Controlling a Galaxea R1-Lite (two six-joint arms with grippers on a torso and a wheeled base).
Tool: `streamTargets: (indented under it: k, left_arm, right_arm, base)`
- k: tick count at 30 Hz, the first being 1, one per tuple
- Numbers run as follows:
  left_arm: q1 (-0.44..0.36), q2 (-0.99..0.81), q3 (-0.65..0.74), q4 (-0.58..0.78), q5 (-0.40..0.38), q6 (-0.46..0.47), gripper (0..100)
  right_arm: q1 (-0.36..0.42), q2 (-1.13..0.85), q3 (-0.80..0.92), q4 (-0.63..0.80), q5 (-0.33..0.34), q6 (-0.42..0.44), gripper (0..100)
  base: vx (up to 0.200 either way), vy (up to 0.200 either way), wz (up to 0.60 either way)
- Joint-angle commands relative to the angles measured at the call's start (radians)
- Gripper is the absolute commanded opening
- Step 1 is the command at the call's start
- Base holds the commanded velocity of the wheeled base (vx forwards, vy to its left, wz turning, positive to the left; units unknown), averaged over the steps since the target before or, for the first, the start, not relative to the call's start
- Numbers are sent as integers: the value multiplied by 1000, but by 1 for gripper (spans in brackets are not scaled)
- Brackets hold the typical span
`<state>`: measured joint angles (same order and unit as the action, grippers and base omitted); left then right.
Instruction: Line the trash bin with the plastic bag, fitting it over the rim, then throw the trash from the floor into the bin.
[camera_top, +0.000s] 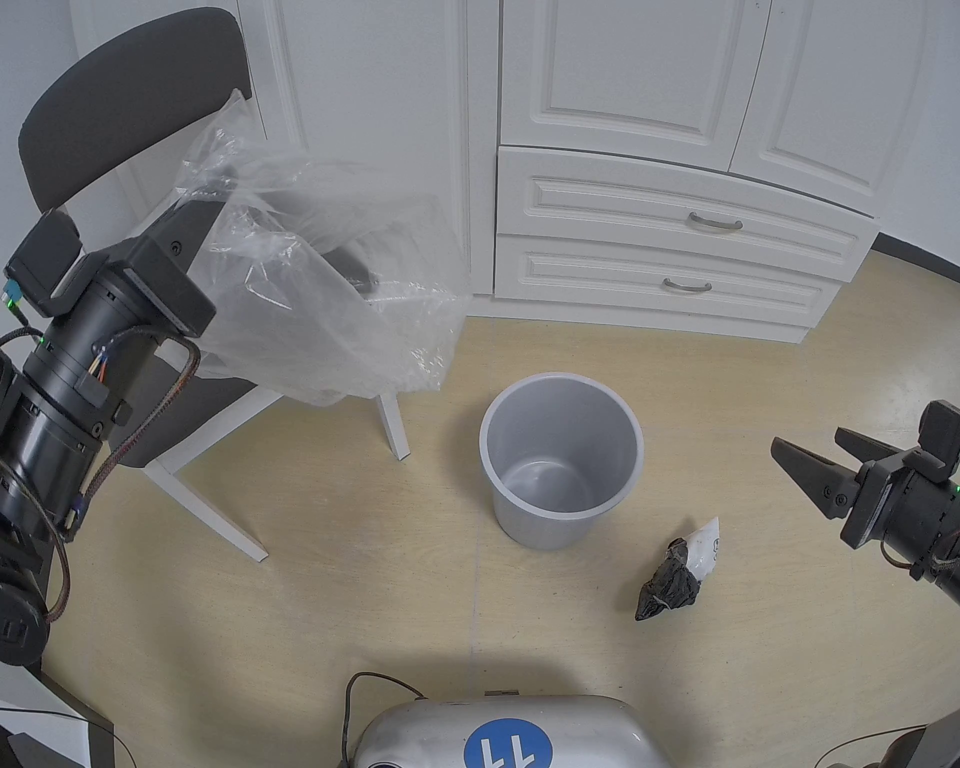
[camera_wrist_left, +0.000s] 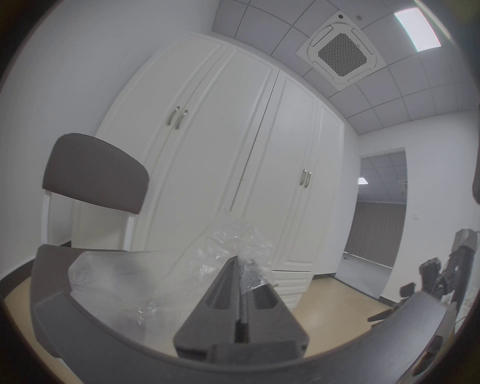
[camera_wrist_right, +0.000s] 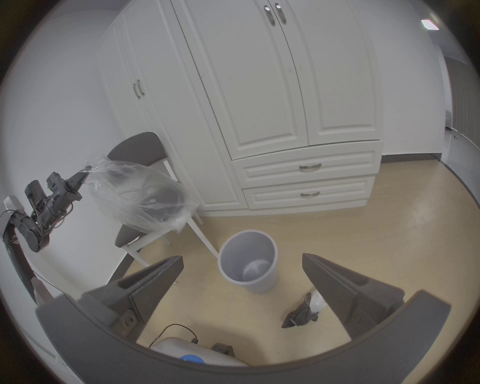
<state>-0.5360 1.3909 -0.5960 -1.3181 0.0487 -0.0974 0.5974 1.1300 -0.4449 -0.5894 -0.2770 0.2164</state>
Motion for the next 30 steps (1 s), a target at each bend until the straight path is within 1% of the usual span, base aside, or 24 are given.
streamTargets:
  k: [1, 2, 5, 9, 11, 12, 15, 17, 21, 24, 30]
  left_arm:
    - [-75, -4, -2, -1, 3, 1, 0]
    - [-75, -4, -2, -1, 3, 1, 0]
    - [-98, -4, 1, -1, 3, 1, 0]
    - [-122, -3, 1, -1, 3, 2, 0]
    - [-127, -4, 1, -3, 3, 2, 0]
    - [-136, -6, 2, -3, 3, 2, 0]
    - [-141, -7, 4, -4, 3, 2, 0]
    - [-173, -23, 7, -6, 3, 1, 0]
    - [-200, -32, 7, -6, 5, 1, 0]
    - [-223, -42, 4, -6, 25, 1, 0]
    - [-263, -56, 5, -6, 33, 1, 0]
  right_arm:
    - [27, 37, -35, -6, 2, 0, 100]
    - [27, 37, -35, -6, 2, 0, 100]
    - [73, 111, -5, -109, -7, 14, 100]
    - [102, 165, 34, -227, -22, 5, 100]
    - [110, 172, 38, -241, -22, 5, 100]
    - [127, 186, 49, -264, -25, 3, 100]
    - [140, 198, 57, -265, -25, 3, 100]
    - [151, 229, 69, -267, -28, 1, 100]
    - [151, 272, 69, -270, -56, 1, 100]
    - [160, 297, 71, -268, -70, 3, 100]
    - [174, 330, 71, -270, -71, 9, 100]
  base:
    - [0, 0, 0]
    - [0, 0, 0]
    - [0, 0, 0]
    - [0, 0, 0]
    - [0, 0, 0]
    - [0, 0, 0]
    - [0, 0, 0]
    - [0, 0, 0]
    - [0, 0, 0]
    - [0, 0, 0]
    - [0, 0, 0]
